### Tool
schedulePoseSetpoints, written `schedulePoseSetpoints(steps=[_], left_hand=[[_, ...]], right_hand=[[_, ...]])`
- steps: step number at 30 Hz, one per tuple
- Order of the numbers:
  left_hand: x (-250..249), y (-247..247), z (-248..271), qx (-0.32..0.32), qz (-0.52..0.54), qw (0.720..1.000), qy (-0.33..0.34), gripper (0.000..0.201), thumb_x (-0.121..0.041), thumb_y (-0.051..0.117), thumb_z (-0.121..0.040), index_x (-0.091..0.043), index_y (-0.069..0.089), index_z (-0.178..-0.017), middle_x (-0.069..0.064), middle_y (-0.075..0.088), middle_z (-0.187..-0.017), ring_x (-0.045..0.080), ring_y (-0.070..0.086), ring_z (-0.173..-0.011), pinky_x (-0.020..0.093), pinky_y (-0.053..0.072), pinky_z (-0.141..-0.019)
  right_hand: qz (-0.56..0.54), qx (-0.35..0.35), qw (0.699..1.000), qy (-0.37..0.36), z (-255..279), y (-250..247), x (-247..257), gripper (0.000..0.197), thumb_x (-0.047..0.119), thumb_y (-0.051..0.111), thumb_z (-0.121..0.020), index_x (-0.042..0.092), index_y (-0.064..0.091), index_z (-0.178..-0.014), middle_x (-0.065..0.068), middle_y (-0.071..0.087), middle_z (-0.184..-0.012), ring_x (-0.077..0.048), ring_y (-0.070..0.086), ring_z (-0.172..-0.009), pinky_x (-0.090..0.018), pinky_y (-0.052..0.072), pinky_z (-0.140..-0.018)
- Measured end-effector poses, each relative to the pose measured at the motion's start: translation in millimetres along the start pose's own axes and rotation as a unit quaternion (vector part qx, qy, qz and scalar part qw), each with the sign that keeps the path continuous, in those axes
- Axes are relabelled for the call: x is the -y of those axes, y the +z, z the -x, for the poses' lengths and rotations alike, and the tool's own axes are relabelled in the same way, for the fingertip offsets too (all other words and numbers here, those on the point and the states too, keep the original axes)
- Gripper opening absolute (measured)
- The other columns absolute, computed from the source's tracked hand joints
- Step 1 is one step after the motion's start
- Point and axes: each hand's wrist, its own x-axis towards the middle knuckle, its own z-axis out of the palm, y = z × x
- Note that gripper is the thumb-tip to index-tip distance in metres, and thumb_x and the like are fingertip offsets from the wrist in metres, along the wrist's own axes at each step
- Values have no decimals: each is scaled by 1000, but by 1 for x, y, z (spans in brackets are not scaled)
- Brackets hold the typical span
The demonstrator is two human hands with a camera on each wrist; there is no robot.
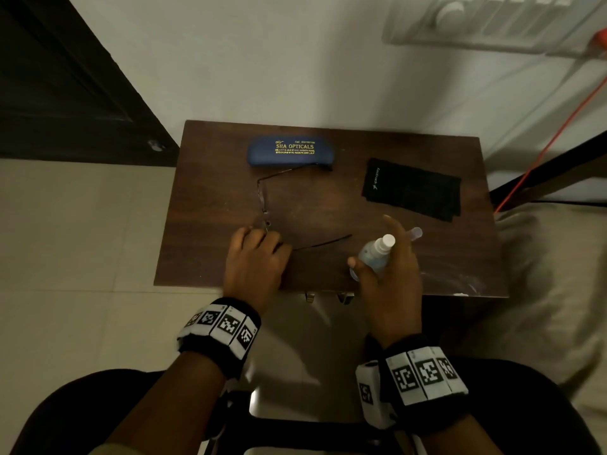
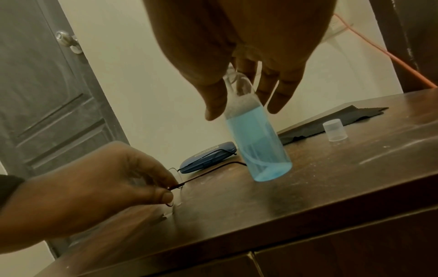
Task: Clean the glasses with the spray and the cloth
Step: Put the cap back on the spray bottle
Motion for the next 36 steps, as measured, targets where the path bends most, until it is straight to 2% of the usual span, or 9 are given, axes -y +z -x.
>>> schedulePoseSetpoints(steps=[5, 10, 15, 18, 21, 24, 27, 31, 36], left_hand=[[-14, -17, -3, -22, 95, 995, -6, 26, -21, 69, -76, -18, 69, -102, 7, 64, -107, 27, 59, -96, 42, 44, -85], [-41, -45, -9, 6, 289, 957, 23, 54, -22, 56, -76, -18, 53, -131, 3, 57, -129, 21, 49, -120, 37, 39, -101], [-54, -41, -17, 6, 345, 938, -26, 53, -35, 59, -78, -20, 53, -128, 1, 65, -120, 18, 60, -110, 45, 40, -104], [-54, -42, -24, -28, 358, 932, -46, 41, -24, 68, -77, -14, 61, -116, 6, 69, -107, 24, 64, -99, 40, 47, -95], [-51, -48, -33, -6, 339, 939, -61, 42, -16, 76, -73, -16, 58, -111, 3, 68, -97, 21, 62, -89, 30, 45, -77], [-49, -49, -43, -9, 317, 946, -67, 42, -23, 81, -69, -18, 55, -101, 0, 67, -89, 18, 62, -81, 34, 48, -70], [-54, -42, -52, -13, 265, 962, -56, 44, -22, 84, -66, -15, 58, -101, 4, 69, -88, 23, 64, -83, 41, 48, -84], [-56, -29, -60, 5, 230, 972, -54, 40, -24, 79, -71, -15, 58, -104, 5, 67, -98, 23, 62, -95, 41, 36, -105], [-55, -24, -64, 18, 227, 973, -39, 40, -22, 78, -72, -13, 59, -106, 6, 63, -103, 24, 59, -102, 45, 28, -113]], right_hand=[[-28, 23, 999, -3, 0, 1, 7, 81, 9, 78, -72, 41, 32, -130, 7, 49, -133, -15, 48, -124, -45, 46, -100], [-113, 36, 993, -9, -4, 1, 16, 85, 5, 81, -69, 47, 33, -125, 31, 48, -112, 19, 49, -104, -4, 43, -85], [-190, 47, 981, 2, -8, -4, 29, 80, 14, 84, -66, 43, 40, -125, 16, 61, -106, -9, 64, -97, -24, 55, -79], [-208, 61, 976, 9, -15, -14, 33, 61, 35, 75, -71, 37, 45, -124, 3, 64, -108, -14, 65, -99, -32, 56, -81], [-122, -23, 992, 16, -35, -36, 22, 41, 49, 58, -83, 25, 55, -116, 5, 66, -102, -13, 65, -95, -39, 55, -80], [82, -60, 994, 33, -64, -60, -7, 28, 33, 63, -87, 19, 59, -112, 3, 65, -99, -10, 62, -87, -35, 54, -80], [241, 15, 967, 82, -84, -70, -41, 30, 27, 65, -86, 19, 59, -115, -4, 62, -108, -15, 59, -93, -31, 49, -81], [294, 57, 949, 95, -92, -66, -60, 31, 25, 63, -88, 16, 59, -117, -8, 56, -116, -25, 56, -105, -33, 44, -83], [285, 78, 951, 87, -95, -53, -67, 9, 16, 58, -89, 12, 66, -90, -8, 64, -94, -22, 61, -83, -29, 44, -69]])
